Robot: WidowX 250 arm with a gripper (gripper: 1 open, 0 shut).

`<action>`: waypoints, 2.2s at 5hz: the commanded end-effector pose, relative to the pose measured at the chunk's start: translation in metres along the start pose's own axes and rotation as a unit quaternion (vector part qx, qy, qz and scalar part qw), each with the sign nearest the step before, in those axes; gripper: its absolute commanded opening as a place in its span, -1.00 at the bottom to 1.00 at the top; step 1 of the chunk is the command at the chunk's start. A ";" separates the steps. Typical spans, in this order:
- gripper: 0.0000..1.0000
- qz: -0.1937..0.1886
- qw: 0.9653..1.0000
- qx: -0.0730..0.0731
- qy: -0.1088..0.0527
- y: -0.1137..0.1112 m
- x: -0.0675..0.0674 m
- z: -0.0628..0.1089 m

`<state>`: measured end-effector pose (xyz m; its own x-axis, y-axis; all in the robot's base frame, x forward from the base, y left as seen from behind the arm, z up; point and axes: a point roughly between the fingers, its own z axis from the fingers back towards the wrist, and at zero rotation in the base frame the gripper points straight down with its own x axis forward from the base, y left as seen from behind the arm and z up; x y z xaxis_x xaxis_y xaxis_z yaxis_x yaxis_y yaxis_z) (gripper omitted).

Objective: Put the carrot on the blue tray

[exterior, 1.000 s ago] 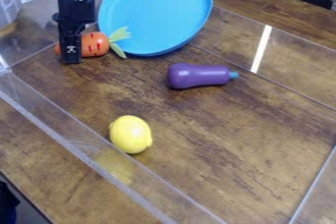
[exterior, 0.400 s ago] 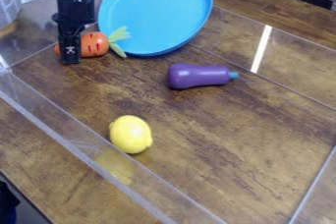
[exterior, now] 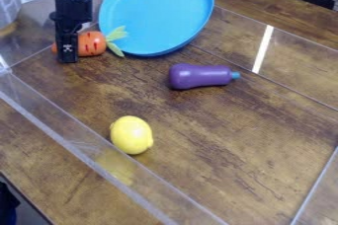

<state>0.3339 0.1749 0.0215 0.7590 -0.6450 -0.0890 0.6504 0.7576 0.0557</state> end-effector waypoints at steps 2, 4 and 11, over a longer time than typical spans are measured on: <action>-1.00 -0.032 0.999 0.034 -0.008 0.014 0.020 0.044; -1.00 -0.047 0.998 0.038 -0.004 0.019 0.034 0.053; -1.00 -0.007 0.999 0.040 0.006 0.064 0.043 0.042</action>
<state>0.4023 0.1851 0.0399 0.7374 -0.6634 -0.1273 0.6739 0.7352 0.0726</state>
